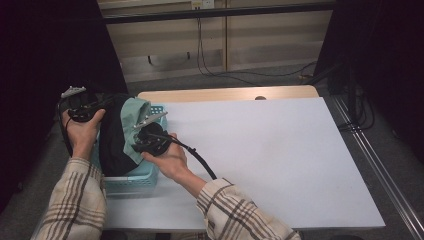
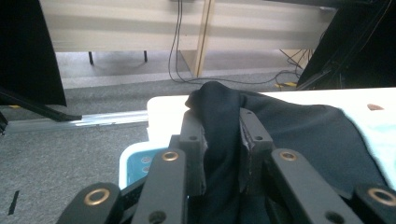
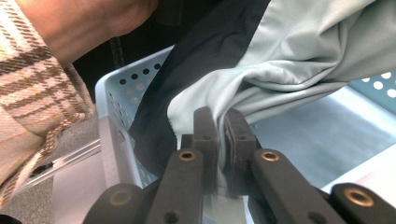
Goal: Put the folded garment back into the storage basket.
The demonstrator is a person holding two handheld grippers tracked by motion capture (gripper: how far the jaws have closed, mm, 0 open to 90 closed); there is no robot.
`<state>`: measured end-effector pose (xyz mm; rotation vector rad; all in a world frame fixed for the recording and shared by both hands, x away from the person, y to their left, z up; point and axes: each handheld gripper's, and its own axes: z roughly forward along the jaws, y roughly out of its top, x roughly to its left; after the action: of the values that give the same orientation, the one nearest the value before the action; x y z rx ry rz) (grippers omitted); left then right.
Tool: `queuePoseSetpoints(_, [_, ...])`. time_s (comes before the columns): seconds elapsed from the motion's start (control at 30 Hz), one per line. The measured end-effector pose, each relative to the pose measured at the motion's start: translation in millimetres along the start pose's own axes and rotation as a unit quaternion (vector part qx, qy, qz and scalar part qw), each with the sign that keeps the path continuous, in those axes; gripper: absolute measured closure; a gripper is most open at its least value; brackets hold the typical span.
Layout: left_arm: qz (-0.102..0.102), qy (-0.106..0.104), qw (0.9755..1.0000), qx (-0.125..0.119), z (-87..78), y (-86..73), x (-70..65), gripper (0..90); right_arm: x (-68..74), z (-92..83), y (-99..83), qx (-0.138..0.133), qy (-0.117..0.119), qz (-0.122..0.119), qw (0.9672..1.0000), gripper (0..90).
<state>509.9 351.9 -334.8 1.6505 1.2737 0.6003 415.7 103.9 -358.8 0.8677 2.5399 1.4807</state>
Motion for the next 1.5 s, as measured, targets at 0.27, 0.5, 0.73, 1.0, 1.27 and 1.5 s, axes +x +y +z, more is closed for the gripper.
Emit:
queuePoseSetpoints(0.27, [0.001, 0.002, 1.0000, 0.007, 4.5, -5.0, 1.3, 75.1, -0.9, 5.6, -3.6, 0.003, -0.001, 0.001, 1.0000, 85.4])
queuePoseSetpoints(0.5, [0.001, 0.002, 0.9999, 0.015, 10.4, -12.1, 1.1, 75.1, -1.1, 9.2, -8.4, 0.015, -0.004, 0.005, 0.9999, 85.4])
queuePoseSetpoints(0.73, [0.004, 0.006, 0.9997, 0.024, 12.8, -15.6, 1.1, 75.1, -1.6, 10.8, -10.1, 0.017, -0.005, 0.004, 0.9998, 85.4])
queuePoseSetpoints(1.0, [0.003, 0.011, 0.9995, 0.031, 16.7, -21.7, 3.4, 75.1, -6.2, 16.3, -14.8, 0.022, -0.006, 0.006, 0.9997, 85.3])
queuePoseSetpoints(1.27, [0.010, 0.008, 0.9991, 0.041, 24.8, -27.8, 1.6, 74.9, -4.6, 20.4, -16.8, 0.041, -0.020, 0.010, 0.9989, 85.3])
queuePoseSetpoints(1.5, [0.008, 0.010, 0.9983, 0.056, 31.3, -37.6, 3.8, 74.7, -4.8, 22.7, -18.7, 0.049, -0.026, 0.007, 0.9985, 85.2])
